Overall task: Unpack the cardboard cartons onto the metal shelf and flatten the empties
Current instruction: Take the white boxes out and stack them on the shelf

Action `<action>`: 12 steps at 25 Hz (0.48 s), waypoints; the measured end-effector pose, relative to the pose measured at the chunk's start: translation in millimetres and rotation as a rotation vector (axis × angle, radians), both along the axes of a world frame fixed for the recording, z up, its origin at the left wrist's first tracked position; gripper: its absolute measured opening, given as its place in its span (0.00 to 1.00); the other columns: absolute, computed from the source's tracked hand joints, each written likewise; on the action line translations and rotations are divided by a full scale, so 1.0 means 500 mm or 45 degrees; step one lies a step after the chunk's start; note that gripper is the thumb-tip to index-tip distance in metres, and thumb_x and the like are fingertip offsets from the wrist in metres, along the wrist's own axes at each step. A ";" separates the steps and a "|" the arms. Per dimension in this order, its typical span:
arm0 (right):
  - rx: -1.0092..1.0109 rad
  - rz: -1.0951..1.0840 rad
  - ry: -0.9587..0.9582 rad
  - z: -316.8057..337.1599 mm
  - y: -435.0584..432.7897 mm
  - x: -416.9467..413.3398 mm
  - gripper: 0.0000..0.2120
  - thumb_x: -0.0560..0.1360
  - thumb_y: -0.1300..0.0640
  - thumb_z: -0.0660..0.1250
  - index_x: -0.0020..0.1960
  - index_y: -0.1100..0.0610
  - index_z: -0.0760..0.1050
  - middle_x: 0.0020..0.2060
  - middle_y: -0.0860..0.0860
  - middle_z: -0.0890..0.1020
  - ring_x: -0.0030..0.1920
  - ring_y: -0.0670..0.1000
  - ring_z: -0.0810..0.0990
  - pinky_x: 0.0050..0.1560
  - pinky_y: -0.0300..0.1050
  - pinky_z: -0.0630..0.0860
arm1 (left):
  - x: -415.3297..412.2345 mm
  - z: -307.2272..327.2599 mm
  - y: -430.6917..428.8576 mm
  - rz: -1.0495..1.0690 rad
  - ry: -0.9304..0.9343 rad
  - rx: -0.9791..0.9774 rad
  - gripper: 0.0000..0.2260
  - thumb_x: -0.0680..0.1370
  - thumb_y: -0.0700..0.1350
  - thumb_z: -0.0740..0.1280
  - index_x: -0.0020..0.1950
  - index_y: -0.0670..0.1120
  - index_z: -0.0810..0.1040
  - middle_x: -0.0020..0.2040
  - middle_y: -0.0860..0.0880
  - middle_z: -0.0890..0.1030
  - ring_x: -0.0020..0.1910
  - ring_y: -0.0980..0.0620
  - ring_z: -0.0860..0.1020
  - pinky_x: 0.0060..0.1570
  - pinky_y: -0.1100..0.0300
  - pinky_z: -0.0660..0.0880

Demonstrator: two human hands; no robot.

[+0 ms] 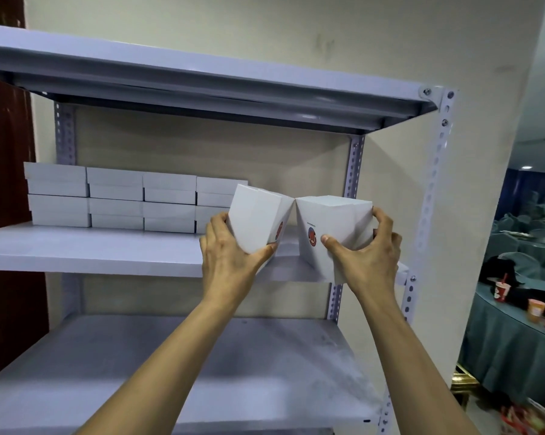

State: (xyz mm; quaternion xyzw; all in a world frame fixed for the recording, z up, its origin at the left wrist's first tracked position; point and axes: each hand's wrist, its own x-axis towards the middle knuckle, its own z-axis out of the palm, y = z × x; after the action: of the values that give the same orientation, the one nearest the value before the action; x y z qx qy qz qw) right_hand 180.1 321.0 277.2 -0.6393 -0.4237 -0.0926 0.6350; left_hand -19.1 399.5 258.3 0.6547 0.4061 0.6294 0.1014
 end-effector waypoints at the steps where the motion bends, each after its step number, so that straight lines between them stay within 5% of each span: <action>1: -0.019 -0.006 0.006 0.001 0.012 0.002 0.48 0.62 0.41 0.82 0.73 0.42 0.58 0.65 0.54 0.69 0.65 0.58 0.71 0.66 0.65 0.71 | 0.005 0.000 0.009 -0.010 0.028 -0.013 0.41 0.65 0.58 0.80 0.69 0.46 0.64 0.63 0.47 0.71 0.63 0.44 0.69 0.60 0.51 0.70; 6: -0.077 0.001 0.042 -0.007 0.061 -0.003 0.51 0.62 0.39 0.81 0.75 0.42 0.54 0.64 0.55 0.68 0.66 0.60 0.70 0.66 0.63 0.71 | 0.031 -0.011 0.040 -0.062 0.129 -0.085 0.57 0.64 0.61 0.80 0.81 0.52 0.47 0.74 0.47 0.65 0.70 0.43 0.66 0.67 0.48 0.66; 12: -0.165 0.017 -0.030 -0.001 0.088 0.006 0.55 0.63 0.37 0.79 0.78 0.35 0.45 0.58 0.53 0.66 0.65 0.60 0.68 0.66 0.58 0.68 | 0.052 -0.001 0.047 -0.021 0.216 -0.104 0.61 0.64 0.65 0.78 0.80 0.60 0.36 0.70 0.45 0.65 0.65 0.40 0.69 0.61 0.43 0.71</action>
State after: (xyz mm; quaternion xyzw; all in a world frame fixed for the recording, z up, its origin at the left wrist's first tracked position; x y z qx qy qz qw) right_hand 183.4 365.2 276.7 -0.6752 -0.4406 -0.0682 0.5877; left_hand 7.1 422.9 258.0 0.7043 0.4330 0.5538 0.0985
